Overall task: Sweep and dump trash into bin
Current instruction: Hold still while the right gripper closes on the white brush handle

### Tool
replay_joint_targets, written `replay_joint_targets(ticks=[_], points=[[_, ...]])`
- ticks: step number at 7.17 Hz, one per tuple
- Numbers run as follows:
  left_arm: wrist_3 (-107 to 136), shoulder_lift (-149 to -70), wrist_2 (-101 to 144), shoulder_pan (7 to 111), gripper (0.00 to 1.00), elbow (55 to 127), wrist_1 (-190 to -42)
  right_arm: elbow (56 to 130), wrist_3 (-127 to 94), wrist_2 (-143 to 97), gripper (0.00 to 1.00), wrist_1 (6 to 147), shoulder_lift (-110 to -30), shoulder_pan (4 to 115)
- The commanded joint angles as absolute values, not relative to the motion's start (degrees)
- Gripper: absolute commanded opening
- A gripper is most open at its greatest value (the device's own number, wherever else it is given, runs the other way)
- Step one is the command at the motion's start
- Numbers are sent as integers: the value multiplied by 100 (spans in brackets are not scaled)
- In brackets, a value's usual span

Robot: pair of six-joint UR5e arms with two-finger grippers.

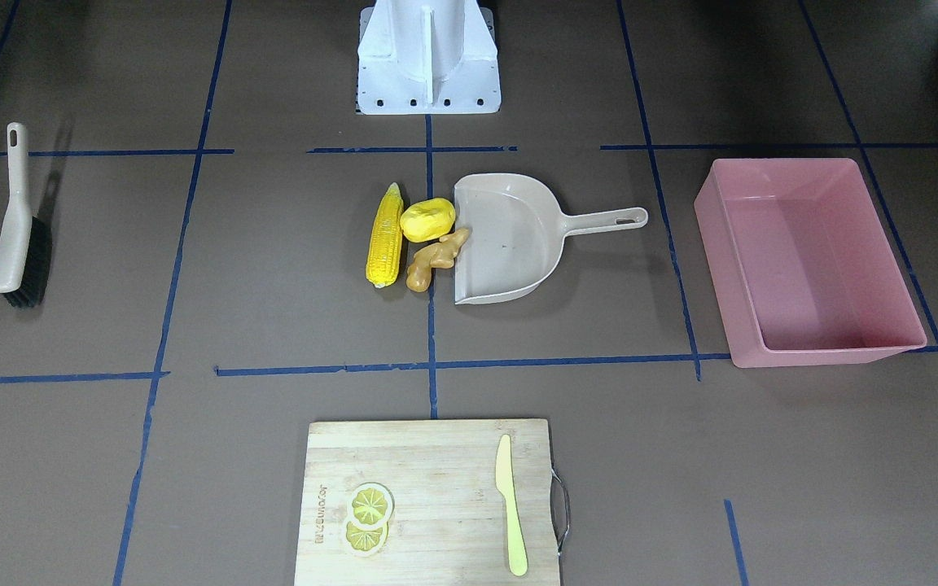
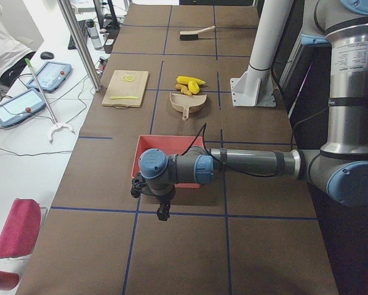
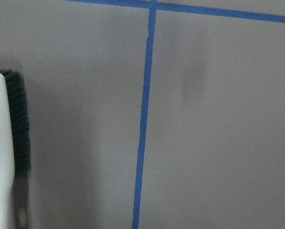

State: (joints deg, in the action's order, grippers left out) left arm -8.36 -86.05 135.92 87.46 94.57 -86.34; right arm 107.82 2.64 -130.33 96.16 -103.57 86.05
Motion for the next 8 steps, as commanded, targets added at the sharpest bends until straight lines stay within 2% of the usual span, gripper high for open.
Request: replay_joint_targets(ticks=[1,5,8], points=[[-844,-8596,13553,8745,100,9466,-8674,10784,298,-13025,100,9615,-10319,8604],[-809,-8727,13553,8710,100,9475,-8692,10626,203,-13199,100,8939,-10275,8376],[-774,-8833,13570,8701,100,9405,-9462,11238,-1566,-13562,100,8431,-10361,7782]])
